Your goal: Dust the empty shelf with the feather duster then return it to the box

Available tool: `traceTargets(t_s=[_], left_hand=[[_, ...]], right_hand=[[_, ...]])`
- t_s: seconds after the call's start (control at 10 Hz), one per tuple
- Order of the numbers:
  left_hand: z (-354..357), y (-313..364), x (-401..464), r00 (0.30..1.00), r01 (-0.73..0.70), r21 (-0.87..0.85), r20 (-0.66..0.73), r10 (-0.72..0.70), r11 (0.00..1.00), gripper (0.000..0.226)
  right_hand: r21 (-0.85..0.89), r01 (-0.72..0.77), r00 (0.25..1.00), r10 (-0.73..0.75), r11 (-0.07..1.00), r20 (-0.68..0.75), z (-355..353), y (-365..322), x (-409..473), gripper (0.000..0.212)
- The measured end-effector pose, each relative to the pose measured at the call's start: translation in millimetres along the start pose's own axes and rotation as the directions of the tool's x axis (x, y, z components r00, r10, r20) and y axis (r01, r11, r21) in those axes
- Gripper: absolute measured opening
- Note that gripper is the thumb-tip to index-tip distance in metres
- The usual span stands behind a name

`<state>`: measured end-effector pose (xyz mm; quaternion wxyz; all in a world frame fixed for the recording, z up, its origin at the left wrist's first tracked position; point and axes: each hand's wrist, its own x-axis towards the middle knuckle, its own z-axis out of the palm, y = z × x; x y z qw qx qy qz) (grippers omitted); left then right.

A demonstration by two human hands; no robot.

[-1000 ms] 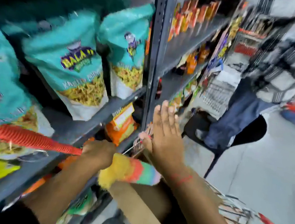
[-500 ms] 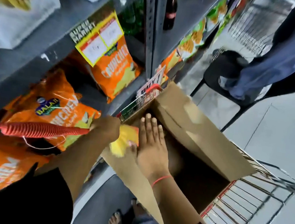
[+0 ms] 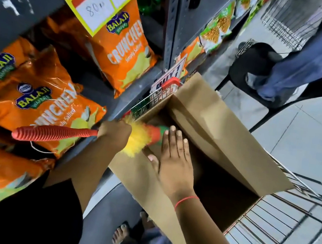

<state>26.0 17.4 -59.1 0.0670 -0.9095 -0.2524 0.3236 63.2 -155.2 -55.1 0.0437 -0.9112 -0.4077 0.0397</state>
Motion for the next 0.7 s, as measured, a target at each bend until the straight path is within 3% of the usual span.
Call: traceTargets(t_s=[0.3, 0.5, 0.6, 0.7], left_hand=[[-25.7, -17.5, -30.4, 1.0, -0.022, 0.084, -0.009, 0.022, 0.996, 0.039], [-63.4, -38.5, -75.2, 0.996, -0.012, 0.069, -0.087, 0.018, 0.998, 0.032], [-89.7, -52.8, -97.1, 0.968, -0.074, 0.05, -0.237, 0.084, 0.996, 0.04], [-126.1, -56.9, -120.5, 0.943, -0.121, -0.037, -0.316, 0.103, 0.992, 0.069]], right_hand=[[-0.009, -0.032, 0.999, 0.032, 0.999, 0.04, -37.1, -9.9, -14.4, 0.064], [0.023, -0.01, 0.999, 0.01, 1.0, 0.033, -94.3, -15.1, -15.4, 0.061], [0.067, 0.003, 0.994, 0.005, 0.998, -0.108, -126.7, -20.6, -6.5, 0.061], [0.11, 0.01, 0.977, 0.013, 0.994, -0.212, -170.0, -28.0, 5.3, 0.061]])
